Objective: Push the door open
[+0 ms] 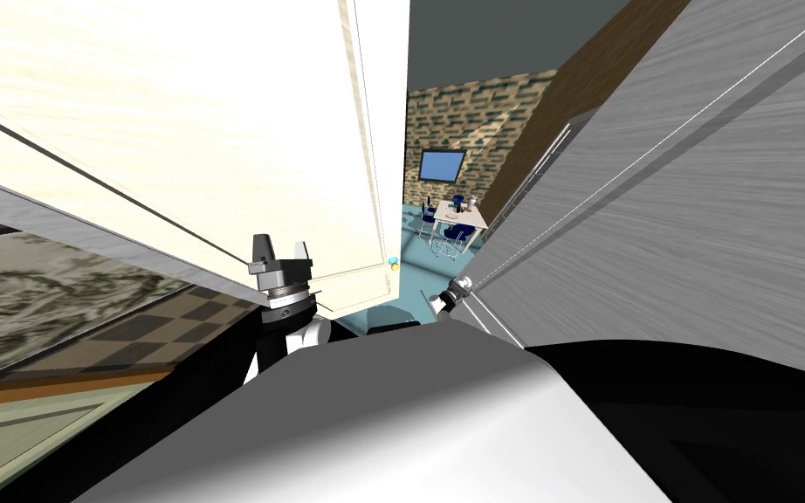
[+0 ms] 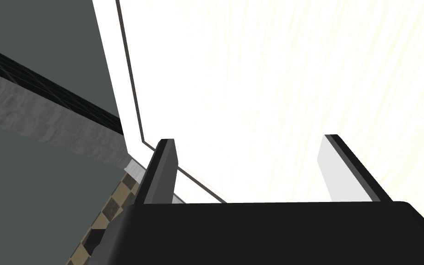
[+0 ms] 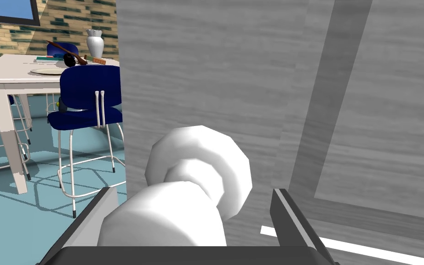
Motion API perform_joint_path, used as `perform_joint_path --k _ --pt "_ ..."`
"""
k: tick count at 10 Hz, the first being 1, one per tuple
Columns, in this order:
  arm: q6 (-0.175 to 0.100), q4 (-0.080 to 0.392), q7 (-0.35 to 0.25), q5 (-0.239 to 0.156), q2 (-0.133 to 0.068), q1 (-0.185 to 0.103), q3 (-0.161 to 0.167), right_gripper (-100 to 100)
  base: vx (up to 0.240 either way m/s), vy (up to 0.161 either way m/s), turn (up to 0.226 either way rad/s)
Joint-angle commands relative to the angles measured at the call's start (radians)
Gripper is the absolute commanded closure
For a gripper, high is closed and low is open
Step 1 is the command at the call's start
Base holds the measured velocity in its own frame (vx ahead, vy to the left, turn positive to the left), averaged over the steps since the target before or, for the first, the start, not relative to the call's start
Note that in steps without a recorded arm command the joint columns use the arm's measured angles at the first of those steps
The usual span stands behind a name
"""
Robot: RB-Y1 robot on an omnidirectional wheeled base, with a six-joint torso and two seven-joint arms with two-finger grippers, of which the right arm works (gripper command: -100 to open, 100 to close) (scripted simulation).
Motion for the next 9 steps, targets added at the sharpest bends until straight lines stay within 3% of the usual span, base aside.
perform_joint_path --k 1,9 --pt "-0.050 0.050 -0.022 -0.006 -0.031 -0.003 -0.018 100 -0.014 -0.014 0.001" --pt "-0.057 0.072 -0.021 -0.009 -0.030 -0.006 -0.029 100 0.005 -0.005 0.009"
